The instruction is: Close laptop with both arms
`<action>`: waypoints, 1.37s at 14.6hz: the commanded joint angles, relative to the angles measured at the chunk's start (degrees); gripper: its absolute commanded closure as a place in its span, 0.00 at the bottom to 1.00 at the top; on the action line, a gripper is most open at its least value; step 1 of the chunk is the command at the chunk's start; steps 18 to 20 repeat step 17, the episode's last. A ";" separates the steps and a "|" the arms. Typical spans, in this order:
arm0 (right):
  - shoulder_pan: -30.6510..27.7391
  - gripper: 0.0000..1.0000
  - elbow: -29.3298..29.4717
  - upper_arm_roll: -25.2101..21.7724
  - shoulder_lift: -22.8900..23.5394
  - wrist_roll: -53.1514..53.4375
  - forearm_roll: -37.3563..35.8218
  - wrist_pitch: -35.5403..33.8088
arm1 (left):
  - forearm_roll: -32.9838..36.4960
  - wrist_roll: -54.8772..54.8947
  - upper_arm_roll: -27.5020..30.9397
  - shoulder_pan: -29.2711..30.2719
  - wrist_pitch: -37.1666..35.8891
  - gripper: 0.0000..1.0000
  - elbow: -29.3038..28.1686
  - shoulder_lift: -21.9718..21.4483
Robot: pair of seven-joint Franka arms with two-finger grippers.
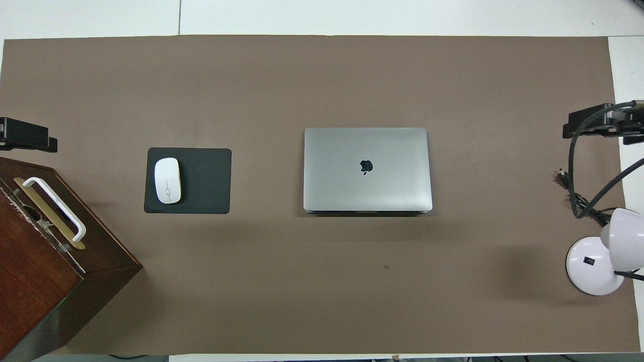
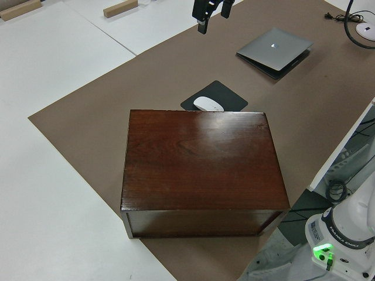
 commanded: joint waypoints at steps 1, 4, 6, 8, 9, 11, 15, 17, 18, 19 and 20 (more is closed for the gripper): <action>0.96 0.00 -0.43 -0.01 -0.69 -0.38 -0.86 0.66 | 1.21 0.07 -0.58 0.24 -0.88 0.00 0.47 -0.08; 0.88 0.00 0.54 -0.10 -0.60 -1.70 -2.28 -0.56 | 1.21 0.08 -0.58 0.24 -0.62 0.00 0.47 -0.09; 0.53 0.00 0.45 -0.10 -0.69 -1.88 -2.28 -0.57 | 1.21 0.08 -0.67 0.24 -0.44 0.00 0.38 -0.17; 0.44 0.00 0.54 -0.10 -0.60 -4.24 -2.28 -0.31 | 1.21 0.16 -0.67 0.24 -0.53 0.00 0.38 -0.09; 0.44 0.00 0.54 -0.10 -0.60 -5.03 -2.02 -0.31 | 1.21 0.08 -0.67 0.24 -0.53 0.00 0.38 -0.17; 0.44 0.00 0.54 -0.10 -0.60 -5.22 -1.49 -0.04 | 1.21 0.08 -0.67 0.06 -0.61 0.00 0.38 -0.17; 0.17 0.00 0.54 -0.54 -0.69 -5.13 -1.22 -0.65 | 1.21 0.08 -0.67 -0.47 -0.62 0.00 0.47 -0.08; 0.17 0.00 0.54 -0.54 -0.78 -5.13 -1.14 -0.66 | 1.21 0.08 -0.67 -0.38 -0.35 0.00 0.47 -0.08; 0.17 0.00 0.54 -0.54 -0.78 -5.13 -1.14 -0.66 | 1.21 0.08 -0.67 -0.38 -0.35 0.00 0.47 -0.08; 0.17 0.00 0.54 -0.54 -0.78 -5.13 -1.14 -0.66 | 1.21 0.08 -0.67 -0.38 -0.35 0.00 0.47 -0.08; 0.17 0.00 0.54 -0.54 -0.78 -5.13 -1.14 -0.66 | 1.21 0.08 -0.67 -0.38 -0.35 0.00 0.47 -0.08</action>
